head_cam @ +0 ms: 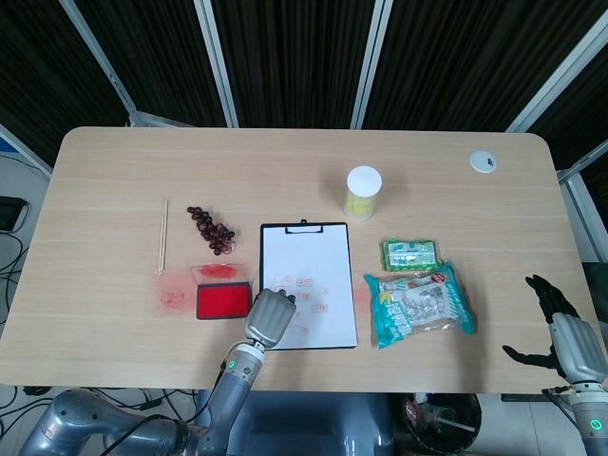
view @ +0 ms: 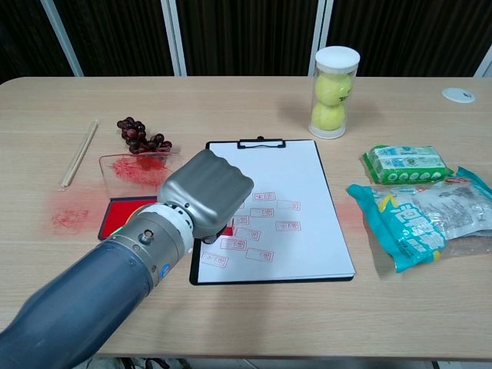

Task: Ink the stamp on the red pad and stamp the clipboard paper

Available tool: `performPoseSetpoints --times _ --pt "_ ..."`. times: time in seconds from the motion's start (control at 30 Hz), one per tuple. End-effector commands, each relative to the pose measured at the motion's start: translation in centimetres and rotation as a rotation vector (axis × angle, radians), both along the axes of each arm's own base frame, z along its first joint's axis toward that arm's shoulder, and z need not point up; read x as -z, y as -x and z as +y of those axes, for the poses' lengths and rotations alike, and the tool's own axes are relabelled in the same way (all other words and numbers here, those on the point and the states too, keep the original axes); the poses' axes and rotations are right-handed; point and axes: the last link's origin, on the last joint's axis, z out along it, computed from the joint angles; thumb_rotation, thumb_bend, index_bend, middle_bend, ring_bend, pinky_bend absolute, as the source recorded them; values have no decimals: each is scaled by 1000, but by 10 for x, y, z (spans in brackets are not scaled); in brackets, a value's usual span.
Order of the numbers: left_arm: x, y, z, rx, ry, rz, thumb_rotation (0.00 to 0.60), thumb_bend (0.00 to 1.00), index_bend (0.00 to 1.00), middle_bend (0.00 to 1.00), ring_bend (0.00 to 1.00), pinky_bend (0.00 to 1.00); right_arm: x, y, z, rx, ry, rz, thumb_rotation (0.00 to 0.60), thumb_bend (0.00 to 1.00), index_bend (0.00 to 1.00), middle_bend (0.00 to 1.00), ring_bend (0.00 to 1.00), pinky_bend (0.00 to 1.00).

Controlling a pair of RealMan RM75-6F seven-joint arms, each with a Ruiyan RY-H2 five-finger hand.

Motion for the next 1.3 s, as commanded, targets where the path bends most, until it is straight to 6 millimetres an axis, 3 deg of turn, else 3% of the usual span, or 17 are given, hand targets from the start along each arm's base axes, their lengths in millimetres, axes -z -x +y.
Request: performPoseSetpoints --times 0.03,1.3 --pt "0 0 0 -1 1 1 600 489 790 859 998 1000 0 0 0 0 0 0 600 170 0 0 0 135" --pt "4 5 -2 5 11 24 600 490 799 871 998 1000 -1 0 0 -3 8 -2 600 169 0 0 0 135"
